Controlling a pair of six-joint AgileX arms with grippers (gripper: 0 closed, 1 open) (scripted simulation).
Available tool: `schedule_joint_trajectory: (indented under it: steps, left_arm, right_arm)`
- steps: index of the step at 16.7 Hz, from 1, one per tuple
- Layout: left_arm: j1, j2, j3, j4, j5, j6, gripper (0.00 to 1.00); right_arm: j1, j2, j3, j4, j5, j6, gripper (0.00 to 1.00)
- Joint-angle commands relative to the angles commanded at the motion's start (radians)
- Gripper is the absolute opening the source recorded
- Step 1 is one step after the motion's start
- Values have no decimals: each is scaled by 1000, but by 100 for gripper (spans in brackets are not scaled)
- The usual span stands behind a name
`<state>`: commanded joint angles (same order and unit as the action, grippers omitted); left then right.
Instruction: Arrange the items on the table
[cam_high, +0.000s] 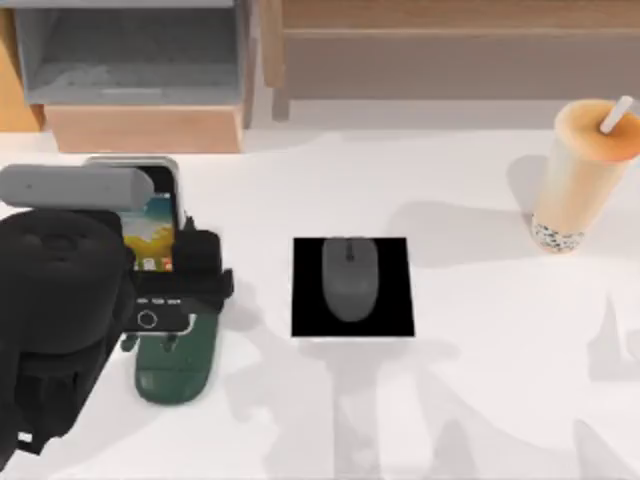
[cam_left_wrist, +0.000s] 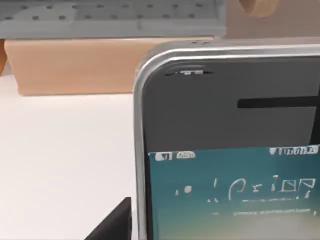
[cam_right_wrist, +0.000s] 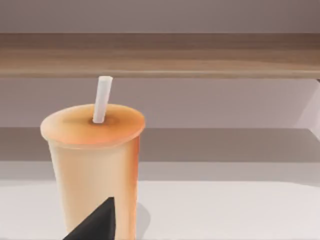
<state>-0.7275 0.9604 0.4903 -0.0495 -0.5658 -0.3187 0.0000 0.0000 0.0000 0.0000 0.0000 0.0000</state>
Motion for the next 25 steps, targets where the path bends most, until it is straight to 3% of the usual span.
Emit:
schedule_joint_trajectory:
  steps: [9, 18, 25]
  left_arm:
    - [-4, -4, -1, -3, -3, -3, 100]
    - [-123, -116, -28, -133, -106, -81, 100]
    - [-80, -150, -49, -127, -74, -56, 100]
  right_arm:
    - [0, 0, 0, 0, 0, 0, 100]
    - [0, 0, 0, 0, 0, 0, 100]
    - [0, 0, 0, 0, 0, 0, 100]
